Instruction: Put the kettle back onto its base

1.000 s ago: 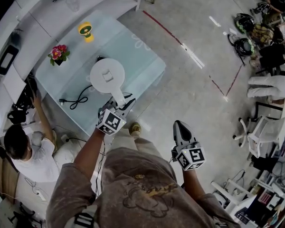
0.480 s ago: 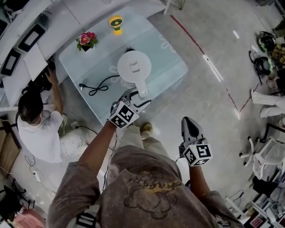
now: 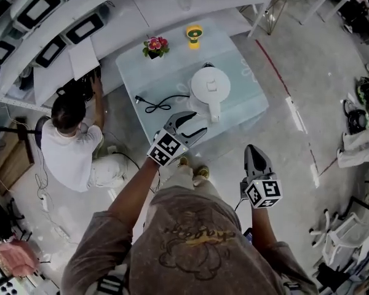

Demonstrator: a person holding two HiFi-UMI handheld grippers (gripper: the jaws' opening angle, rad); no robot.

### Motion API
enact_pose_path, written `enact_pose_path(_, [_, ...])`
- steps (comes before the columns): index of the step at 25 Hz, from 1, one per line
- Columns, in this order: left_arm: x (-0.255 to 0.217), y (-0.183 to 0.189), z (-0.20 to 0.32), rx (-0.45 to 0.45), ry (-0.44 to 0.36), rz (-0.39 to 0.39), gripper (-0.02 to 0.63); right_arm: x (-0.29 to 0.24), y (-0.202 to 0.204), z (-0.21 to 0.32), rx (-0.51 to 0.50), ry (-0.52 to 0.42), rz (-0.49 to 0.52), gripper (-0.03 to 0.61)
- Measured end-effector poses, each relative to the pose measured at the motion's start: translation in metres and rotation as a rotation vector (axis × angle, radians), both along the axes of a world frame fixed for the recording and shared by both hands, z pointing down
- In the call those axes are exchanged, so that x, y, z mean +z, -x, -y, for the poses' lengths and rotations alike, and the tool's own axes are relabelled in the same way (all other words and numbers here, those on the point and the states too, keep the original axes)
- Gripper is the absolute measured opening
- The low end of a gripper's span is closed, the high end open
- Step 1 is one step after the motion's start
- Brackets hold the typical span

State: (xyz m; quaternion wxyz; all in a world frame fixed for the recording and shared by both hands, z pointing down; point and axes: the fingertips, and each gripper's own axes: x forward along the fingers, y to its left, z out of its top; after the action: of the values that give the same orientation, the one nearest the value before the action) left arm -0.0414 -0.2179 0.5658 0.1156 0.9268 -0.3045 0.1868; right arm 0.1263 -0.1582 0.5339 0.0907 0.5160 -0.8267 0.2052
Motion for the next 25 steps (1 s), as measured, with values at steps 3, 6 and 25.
enact_pose_path(3, [-0.022,0.016,-0.008,-0.051,-0.004,-0.03,0.241,-0.006,0.011,0.002,-0.028,-0.018,0.004,0.0])
enact_pose_path(6, [-0.046,0.03,-0.016,-0.108,-0.02,-0.065,0.241,-0.015,0.021,0.002,-0.054,-0.037,0.006,0.0])
enact_pose_path(25, [-0.137,0.078,-0.057,-0.32,-0.128,-0.292,0.239,-0.065,0.03,0.002,-0.058,-0.164,-0.007,0.0])
